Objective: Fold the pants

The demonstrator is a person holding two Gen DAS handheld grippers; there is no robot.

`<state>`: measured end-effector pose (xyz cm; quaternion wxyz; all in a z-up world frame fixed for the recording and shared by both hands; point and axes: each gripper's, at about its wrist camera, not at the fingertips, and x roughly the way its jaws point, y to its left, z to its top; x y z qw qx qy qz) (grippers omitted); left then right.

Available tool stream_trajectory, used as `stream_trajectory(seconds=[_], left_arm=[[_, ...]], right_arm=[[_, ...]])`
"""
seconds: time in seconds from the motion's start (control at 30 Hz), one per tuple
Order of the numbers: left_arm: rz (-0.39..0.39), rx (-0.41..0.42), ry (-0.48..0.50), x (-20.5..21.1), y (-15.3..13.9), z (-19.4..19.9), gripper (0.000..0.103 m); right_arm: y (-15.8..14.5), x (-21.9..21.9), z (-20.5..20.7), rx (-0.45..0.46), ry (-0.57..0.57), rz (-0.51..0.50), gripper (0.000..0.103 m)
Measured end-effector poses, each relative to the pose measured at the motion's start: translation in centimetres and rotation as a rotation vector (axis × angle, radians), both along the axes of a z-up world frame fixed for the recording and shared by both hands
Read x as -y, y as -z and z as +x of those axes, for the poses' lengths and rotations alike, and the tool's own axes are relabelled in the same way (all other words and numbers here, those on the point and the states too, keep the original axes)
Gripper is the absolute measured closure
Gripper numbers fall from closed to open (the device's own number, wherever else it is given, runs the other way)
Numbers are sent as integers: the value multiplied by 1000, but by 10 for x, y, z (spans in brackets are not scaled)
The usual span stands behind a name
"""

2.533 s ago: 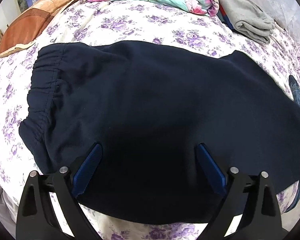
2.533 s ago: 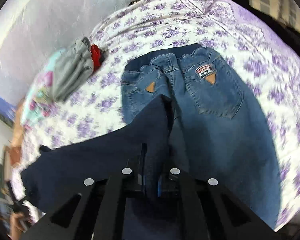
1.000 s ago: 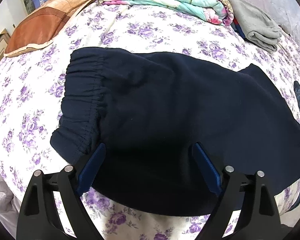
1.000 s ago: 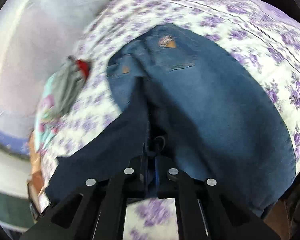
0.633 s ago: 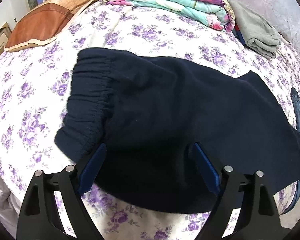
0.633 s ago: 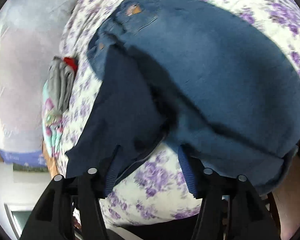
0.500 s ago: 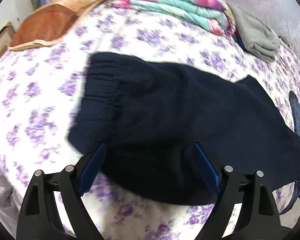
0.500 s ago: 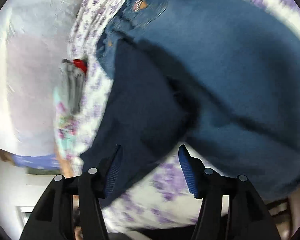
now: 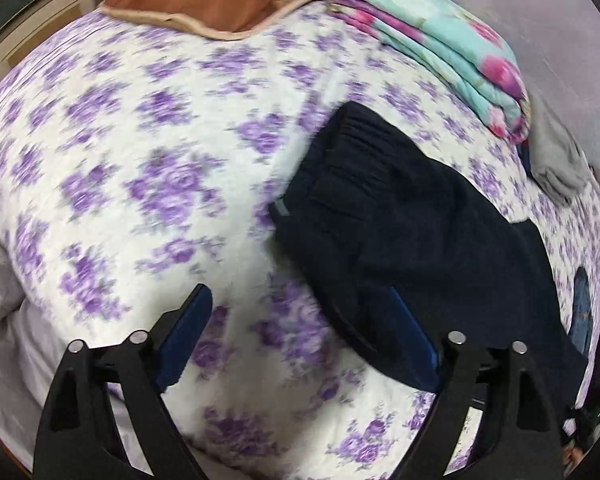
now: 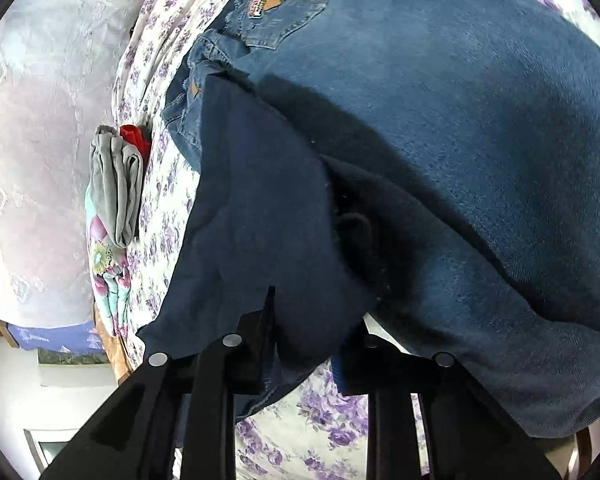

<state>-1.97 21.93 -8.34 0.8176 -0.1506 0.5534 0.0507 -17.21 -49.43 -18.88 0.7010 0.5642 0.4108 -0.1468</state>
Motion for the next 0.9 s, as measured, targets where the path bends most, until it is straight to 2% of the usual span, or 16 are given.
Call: stream_trajectory(seconds=[0.1, 0.17, 0.2, 0.23, 0.33, 0.43, 0.47, 0.53, 0.57, 0.63, 0.67, 0.7, 0.77, 0.8, 0.87, 0.9], left_arm=[[-7, -11, 5, 12, 9, 17, 26], [-59, -39, -9, 14, 19, 31, 48], [-72, -53, -18, 13, 22, 34, 49], [-50, -73, -42, 12, 25, 38, 59], [-23, -50, -84, 12, 22, 42, 64], [123, -38, -29, 31, 12, 45, 67], [155, -22, -16, 35, 6, 45, 67], [177, 10, -9, 34, -6, 47, 67], [178, 0, -10, 31, -6, 49, 67], [178, -49, -13, 23, 8, 56, 66], [175, -71, -15, 21, 18, 58, 65], [168, -75, -21, 18, 26, 60, 64], [177, -63, -23, 20, 25, 60, 61], [196, -65, -21, 22, 23, 60, 58], [272, -65, -10, 27, 14, 59, 42], [295, -57, 0, 28, 9, 57, 41]], right_arm=[[-2, 1, 3, -12, -19, -16, 80], [-4, -1, 6, -15, -30, -28, 78], [-5, -1, 6, -15, -32, -32, 78], [-6, -2, 6, -15, -35, -39, 78], [-9, -3, 4, -13, -41, -54, 78], [-11, -4, 5, -16, -45, -65, 78], [-10, -4, 5, -16, -39, -56, 74], [-8, -3, 3, -15, -17, -40, 47], [-8, -2, 2, -12, -5, -49, 40], [-5, -2, 5, -24, -3, -72, 49], [-1, -1, 6, -34, -3, -71, 70], [2, 0, 7, -28, -2, -48, 77], [-3, -1, 8, -26, 1, -53, 82], [-17, -6, 12, -20, -32, -107, 82], [-49, -18, 19, 9, -98, -213, 83], [-69, -27, 26, 34, -147, -278, 83]])
